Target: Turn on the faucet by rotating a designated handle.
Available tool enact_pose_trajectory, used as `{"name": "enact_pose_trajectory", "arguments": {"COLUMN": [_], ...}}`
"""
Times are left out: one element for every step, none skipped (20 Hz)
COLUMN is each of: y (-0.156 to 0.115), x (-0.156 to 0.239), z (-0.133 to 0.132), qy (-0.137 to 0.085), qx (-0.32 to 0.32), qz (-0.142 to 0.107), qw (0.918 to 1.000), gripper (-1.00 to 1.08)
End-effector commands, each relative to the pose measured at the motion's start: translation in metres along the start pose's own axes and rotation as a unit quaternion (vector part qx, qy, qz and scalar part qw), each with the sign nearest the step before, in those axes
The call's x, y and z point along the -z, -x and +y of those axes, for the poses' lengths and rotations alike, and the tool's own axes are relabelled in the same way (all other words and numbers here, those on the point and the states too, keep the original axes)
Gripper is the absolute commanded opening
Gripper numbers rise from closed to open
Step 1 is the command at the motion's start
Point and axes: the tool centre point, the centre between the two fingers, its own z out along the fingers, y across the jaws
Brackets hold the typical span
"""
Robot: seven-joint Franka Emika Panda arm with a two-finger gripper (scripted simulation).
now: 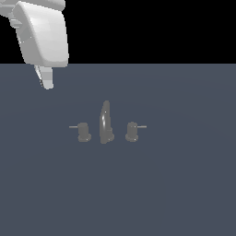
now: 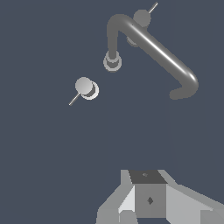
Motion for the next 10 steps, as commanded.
{"name": "enact_pose_trajectory", "arguments": {"y": [-0.003, -0.004, -0.005, -0.006, -0.008, -0.009, -0.01, -0.012, -0.013, -0.015], "x": [-0.011, -0.016, -0.02, -0.024, -0.028, -0.032, -0.036, -0.04, -0.044, -0.048], "z": [-0.01, -0.014, -0.017, -0.021, -0.024, -0.027, -0.031, -0.034, -0.037, -0.04], "qy": [-0.001, -0.001, -0.001, -0.002, -0.002, -0.002, -0.002, -0.002, -0.002, -0.002], "qx": [-0.021, -0.029, -0.037, -0.045, -0.052, -0.06, -0.067, -0.075, -0.082, -0.089], "qz": [0.0, 0.0, 0.0, 0.0, 0.0, 0.0, 0.0, 0.0, 0.0, 0.0], "qw": [0.9998, 0.9996, 0.9993, 0.999, 0.9986, 0.9982, 0.9977, 0.9972, 0.9966, 0.996], "gripper": [-1.0, -1.0, -1.0, -1.0, -1.0, -1.0, -1.0, -1.0, -1.0, -1.0]}}
